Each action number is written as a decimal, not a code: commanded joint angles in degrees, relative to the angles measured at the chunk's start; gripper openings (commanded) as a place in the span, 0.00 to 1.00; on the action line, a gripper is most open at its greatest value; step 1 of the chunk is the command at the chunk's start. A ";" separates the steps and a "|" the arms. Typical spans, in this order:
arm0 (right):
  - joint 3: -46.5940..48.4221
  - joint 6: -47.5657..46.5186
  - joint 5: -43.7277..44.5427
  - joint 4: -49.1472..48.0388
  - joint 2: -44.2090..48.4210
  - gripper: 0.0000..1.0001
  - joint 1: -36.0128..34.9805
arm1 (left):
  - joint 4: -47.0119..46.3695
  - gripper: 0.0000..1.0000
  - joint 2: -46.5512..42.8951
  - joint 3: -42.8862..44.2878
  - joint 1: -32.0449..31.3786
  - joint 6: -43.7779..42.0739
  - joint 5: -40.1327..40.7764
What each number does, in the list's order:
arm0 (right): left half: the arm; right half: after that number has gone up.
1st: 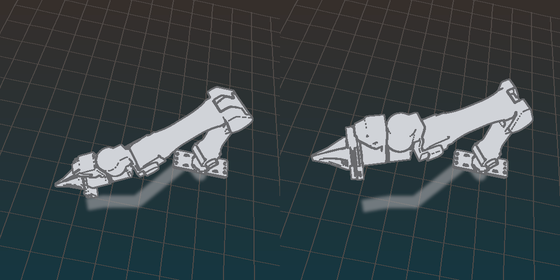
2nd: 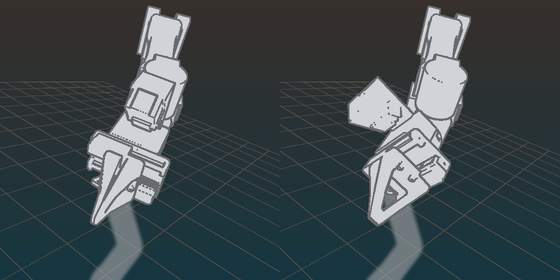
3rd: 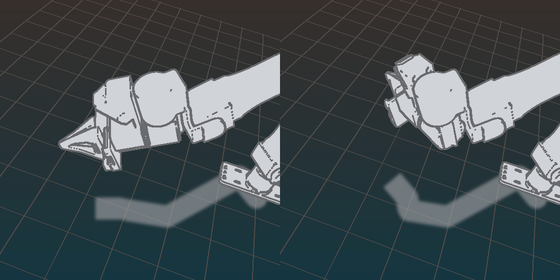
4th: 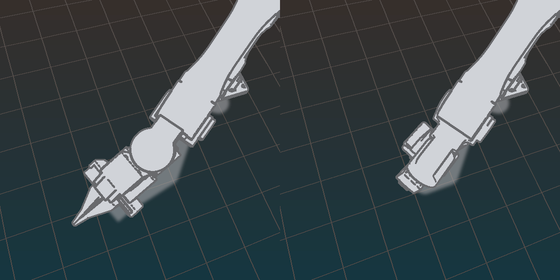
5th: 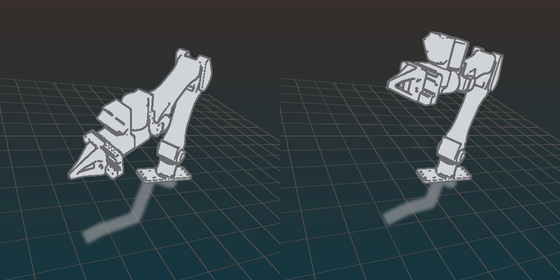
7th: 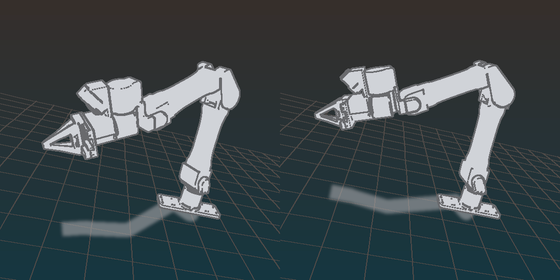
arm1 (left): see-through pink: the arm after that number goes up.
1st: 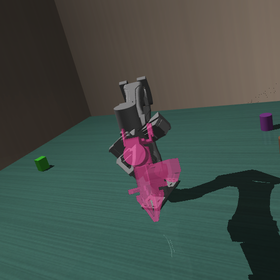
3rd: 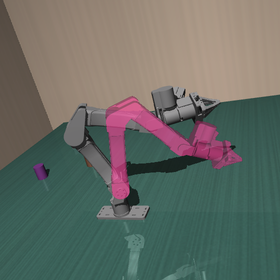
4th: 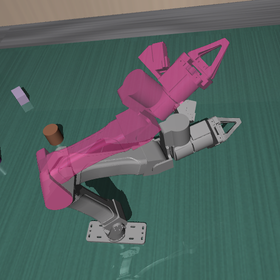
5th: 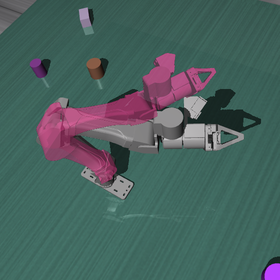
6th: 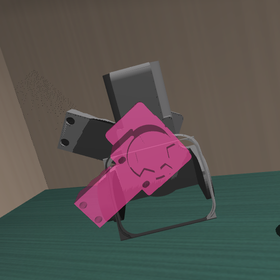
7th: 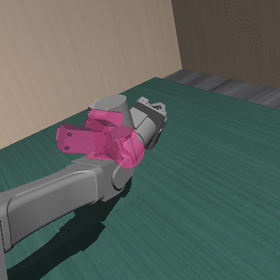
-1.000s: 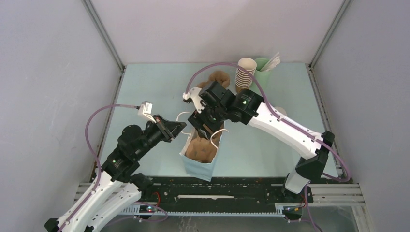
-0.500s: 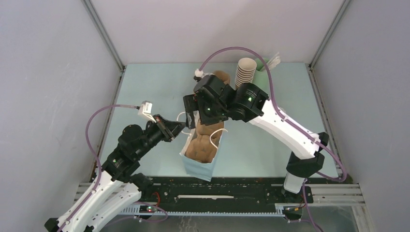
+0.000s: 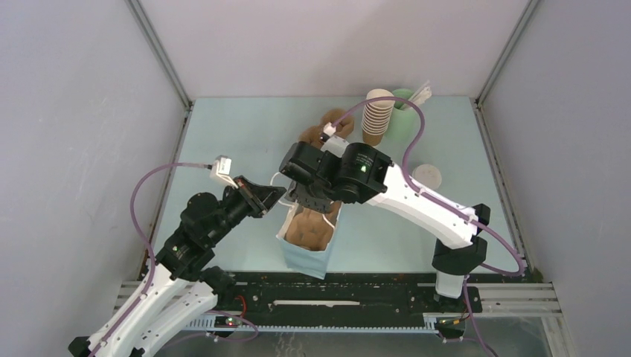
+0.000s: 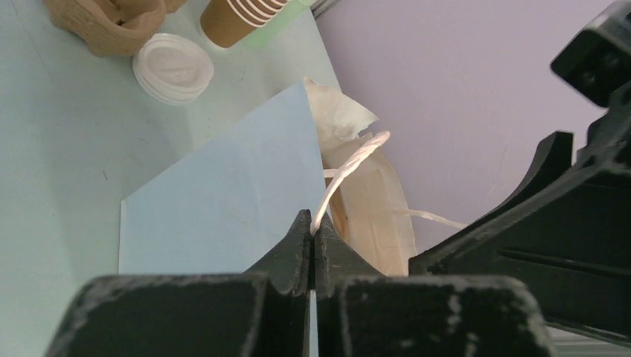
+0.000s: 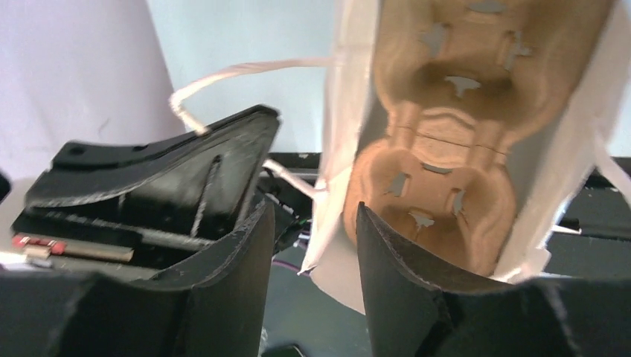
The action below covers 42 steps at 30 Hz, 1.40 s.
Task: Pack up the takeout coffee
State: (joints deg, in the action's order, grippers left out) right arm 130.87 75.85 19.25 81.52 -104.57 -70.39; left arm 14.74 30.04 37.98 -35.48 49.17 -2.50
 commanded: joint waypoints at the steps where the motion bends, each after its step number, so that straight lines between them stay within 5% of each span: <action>1: 4.42 12.24 9.11 9.60 -1.03 0.53 -1.67 | -1.05 0.00 -1.09 -0.15 0.33 1.14 2.33; 15: -0.58 12.28 9.53 10.51 -6.92 0.37 0.33 | -3.39 0.00 -1.03 -1.06 0.35 0.86 1.10; 26: -11.27 13.48 9.35 10.51 -3.76 0.36 1.43 | -3.14 0.00 -1.22 -0.19 0.33 -0.38 0.31; 36: -5.67 8.20 11.70 10.50 -4.25 0.39 2.11 | -3.06 0.00 -1.29 -0.71 0.33 -0.47 -0.19; 42: -13.85 13.00 8.75 10.45 -0.67 0.40 1.51 | -2.74 0.00 -1.10 -0.10 0.35 -0.83 -0.13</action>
State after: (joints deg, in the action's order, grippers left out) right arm 119.96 85.80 27.31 88.58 -108.38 -68.36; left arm 14.04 28.86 37.93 -35.48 49.45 -2.02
